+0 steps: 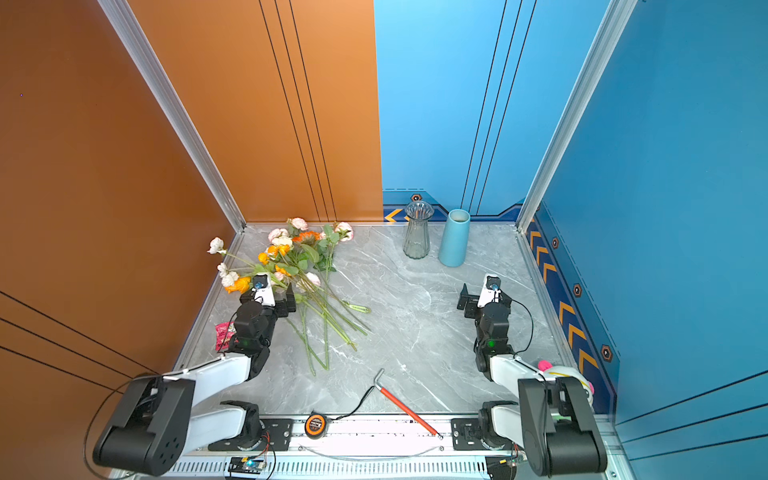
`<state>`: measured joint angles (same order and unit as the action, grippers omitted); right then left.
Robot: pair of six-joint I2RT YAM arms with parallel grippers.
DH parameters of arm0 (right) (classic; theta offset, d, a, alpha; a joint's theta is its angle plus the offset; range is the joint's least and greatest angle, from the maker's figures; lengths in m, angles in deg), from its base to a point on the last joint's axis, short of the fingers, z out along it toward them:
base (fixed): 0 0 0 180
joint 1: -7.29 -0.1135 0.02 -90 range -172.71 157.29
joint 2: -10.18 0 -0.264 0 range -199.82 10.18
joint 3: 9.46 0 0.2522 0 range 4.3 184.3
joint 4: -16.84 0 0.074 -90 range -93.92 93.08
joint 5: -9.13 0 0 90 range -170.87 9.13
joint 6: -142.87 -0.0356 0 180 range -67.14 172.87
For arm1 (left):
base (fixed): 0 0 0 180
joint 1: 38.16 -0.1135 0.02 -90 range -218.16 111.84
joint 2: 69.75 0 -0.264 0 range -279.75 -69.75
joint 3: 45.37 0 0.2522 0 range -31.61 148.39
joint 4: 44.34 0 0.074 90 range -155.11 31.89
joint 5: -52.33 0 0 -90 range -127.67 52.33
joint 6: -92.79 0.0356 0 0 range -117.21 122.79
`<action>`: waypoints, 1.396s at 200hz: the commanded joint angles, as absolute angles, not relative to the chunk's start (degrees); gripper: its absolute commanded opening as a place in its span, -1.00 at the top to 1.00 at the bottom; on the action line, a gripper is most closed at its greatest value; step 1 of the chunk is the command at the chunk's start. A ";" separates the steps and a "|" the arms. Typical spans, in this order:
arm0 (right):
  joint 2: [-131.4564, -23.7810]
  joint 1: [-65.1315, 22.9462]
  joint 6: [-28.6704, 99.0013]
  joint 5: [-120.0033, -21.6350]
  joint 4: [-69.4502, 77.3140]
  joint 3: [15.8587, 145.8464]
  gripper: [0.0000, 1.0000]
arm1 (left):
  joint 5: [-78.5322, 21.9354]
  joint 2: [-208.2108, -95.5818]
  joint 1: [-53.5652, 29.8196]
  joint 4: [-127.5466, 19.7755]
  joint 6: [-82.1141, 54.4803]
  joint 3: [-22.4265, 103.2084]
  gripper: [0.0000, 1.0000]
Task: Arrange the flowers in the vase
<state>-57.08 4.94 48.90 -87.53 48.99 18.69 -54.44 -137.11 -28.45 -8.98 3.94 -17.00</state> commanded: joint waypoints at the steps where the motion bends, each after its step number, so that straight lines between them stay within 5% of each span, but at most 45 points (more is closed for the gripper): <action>1: -52.44 4.87 45.99 -86.13 38.43 20.87 -1.00 | -60.72 -130.64 -23.79 -18.73 4.89 -16.60 -0.96; 62: -44.94 5.25 41.58 -79.52 28.67 24.12 -1.00 | -54.52 -125.46 -10.38 -39.35 3.90 -0.37 -0.96; 127: -63.86 6.47 45.83 -71.32 30.59 43.62 -1.00 | -30.69 -151.12 -4.57 -79.94 11.61 48.28 -0.96; 180: -79.14 6.98 51.30 -66.96 29.58 59.55 -1.00 | -21.34 -147.00 -5.40 -54.00 12.49 31.80 -0.96; 279: -91.87 7.20 54.59 -69.73 25.40 73.38 -1.00 | -23.88 -140.57 -5.94 -52.80 15.89 27.80 -0.96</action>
